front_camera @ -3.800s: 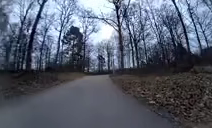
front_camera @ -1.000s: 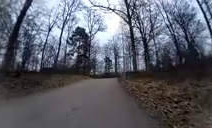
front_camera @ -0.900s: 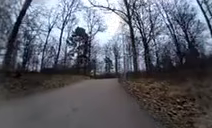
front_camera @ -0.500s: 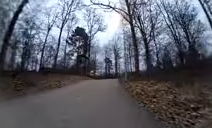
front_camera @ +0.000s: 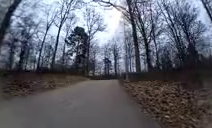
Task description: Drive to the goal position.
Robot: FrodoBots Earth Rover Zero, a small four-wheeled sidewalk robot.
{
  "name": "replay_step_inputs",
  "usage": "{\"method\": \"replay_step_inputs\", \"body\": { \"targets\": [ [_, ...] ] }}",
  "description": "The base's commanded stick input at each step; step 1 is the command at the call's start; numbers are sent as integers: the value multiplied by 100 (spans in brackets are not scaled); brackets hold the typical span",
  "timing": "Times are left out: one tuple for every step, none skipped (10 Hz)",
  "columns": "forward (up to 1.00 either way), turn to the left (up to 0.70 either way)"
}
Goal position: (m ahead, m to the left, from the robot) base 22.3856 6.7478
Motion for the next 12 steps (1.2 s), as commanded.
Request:
{"method": "replay_step_inputs", "body": {
  "targets": [
    [100,0],
    [100,0],
    [100,0],
    [100,0],
    [100,0],
    [100,0],
    [100,0],
    [100,0],
    [100,0],
    [100,0],
    [100,0],
    [100,0]
  ]
}}
